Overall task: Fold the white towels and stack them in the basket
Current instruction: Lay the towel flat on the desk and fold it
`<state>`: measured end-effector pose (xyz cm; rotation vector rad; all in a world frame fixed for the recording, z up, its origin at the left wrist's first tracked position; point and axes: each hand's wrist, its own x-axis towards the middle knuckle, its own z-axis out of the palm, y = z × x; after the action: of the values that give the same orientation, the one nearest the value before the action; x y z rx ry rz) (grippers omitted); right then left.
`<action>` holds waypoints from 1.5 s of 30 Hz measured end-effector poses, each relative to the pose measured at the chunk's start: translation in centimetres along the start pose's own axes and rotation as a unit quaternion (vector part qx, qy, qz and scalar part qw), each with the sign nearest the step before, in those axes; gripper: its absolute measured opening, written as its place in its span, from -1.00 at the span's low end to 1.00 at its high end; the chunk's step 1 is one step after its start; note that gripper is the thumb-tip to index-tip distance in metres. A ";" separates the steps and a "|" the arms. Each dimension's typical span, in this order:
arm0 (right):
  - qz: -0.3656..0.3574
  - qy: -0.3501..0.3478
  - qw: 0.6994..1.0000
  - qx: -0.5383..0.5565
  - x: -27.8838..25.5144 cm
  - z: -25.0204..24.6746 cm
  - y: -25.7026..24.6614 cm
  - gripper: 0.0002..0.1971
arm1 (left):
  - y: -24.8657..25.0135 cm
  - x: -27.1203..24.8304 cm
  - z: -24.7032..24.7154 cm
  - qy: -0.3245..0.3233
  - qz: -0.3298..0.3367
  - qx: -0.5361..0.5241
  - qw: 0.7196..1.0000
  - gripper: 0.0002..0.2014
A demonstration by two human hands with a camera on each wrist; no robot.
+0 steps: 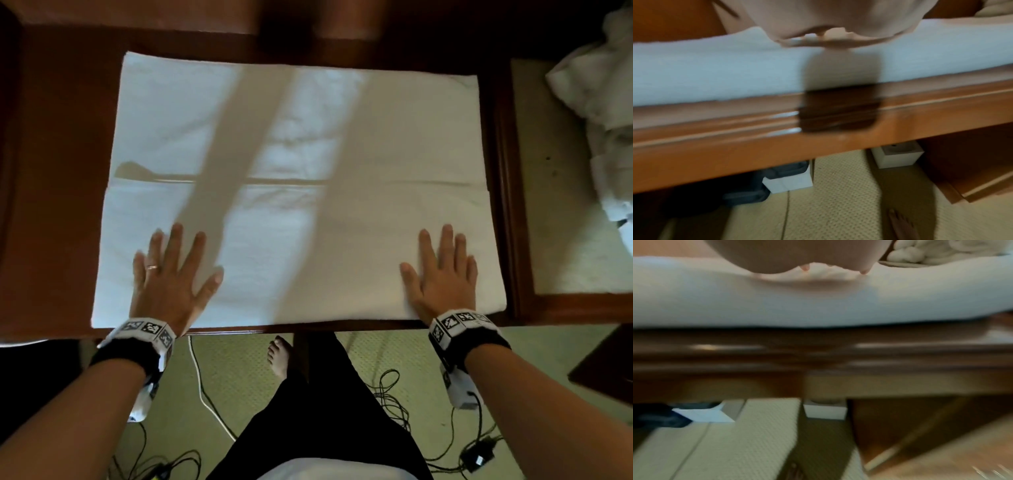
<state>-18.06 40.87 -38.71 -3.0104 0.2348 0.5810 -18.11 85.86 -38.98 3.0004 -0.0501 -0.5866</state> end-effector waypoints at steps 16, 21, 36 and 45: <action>-0.177 0.009 0.982 -0.058 4.4 -0.5 -5.0 -0.29 | 7.0 1.1 1.4 0.002 0.065 0.027 0.998 -0.18; 0.022 -0.019 0.999 -0.020 6.0 -3.5 4.8 -0.29 | 7.7 1.4 0.6 -0.016 0.059 0.024 0.998 -0.15; -0.139 -0.109 0.984 -0.029 3.7 -3.6 -3.2 -0.19 | 0.3 4.7 -2.6 -0.009 0.031 0.031 0.999 -0.23; -0.087 -0.207 0.975 0.000 2.1 -5.8 -5.0 -0.23 | 1.3 2.4 -6.9 -0.130 -0.024 0.005 0.991 -0.34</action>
<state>-13.28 44.97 -33.96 -2.7798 -0.0527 1.1568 -13.24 84.94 -33.37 2.9199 0.0021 -0.9821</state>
